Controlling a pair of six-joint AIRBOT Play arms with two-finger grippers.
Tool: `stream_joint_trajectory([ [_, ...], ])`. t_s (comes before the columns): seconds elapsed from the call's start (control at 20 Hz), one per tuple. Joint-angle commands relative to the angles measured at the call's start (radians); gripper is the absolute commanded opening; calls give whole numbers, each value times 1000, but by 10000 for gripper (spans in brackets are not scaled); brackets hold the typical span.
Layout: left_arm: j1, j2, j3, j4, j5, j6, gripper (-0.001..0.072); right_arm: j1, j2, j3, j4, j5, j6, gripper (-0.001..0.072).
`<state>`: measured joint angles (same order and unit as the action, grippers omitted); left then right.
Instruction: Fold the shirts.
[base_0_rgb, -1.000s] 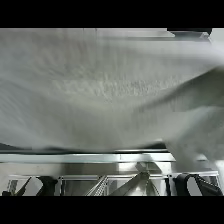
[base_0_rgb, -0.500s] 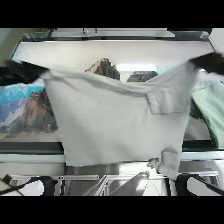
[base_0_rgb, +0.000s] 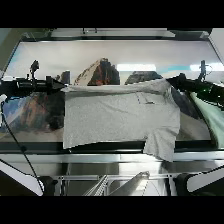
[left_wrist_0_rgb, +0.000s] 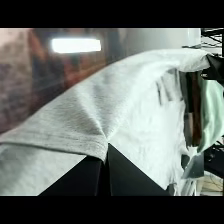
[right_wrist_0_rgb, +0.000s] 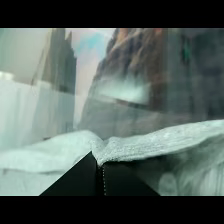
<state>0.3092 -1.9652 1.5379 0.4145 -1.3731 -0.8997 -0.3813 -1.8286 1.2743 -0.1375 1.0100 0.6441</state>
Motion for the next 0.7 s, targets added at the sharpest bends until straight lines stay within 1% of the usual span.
stream_joint_trajectory([
  [0.0,-7,-97,132,15,-39,-37,10,1,-92,109,47,-11,-12,11],
  [0.05,-7,-105,159,29,-48,-38,10,-2,-92,121,40,-14,-13,11],
  [0.15,-8,-105,205,113,-51,-84,10,-19,-91,146,17,-11,-8,11],
  [0.25,-11,-105,241,190,-78,-121,10,-45,-92,151,9,29,-8,11],
  [0.3,-12,-105,247,212,-93,-124,10,-54,-92,151,-19,45,-6,11],
  [0.4,-26,-105,246,255,-93,-142,9,-60,-92,150,-106,68,34,11],
  [0.5,-45,-105,235,303,-93,-143,10,-59,-92,150,-187,80,53,12],
  [0.65,-66,-105,199,320,-76,-142,10,-59,-92,150,-231,97,67,11],
])
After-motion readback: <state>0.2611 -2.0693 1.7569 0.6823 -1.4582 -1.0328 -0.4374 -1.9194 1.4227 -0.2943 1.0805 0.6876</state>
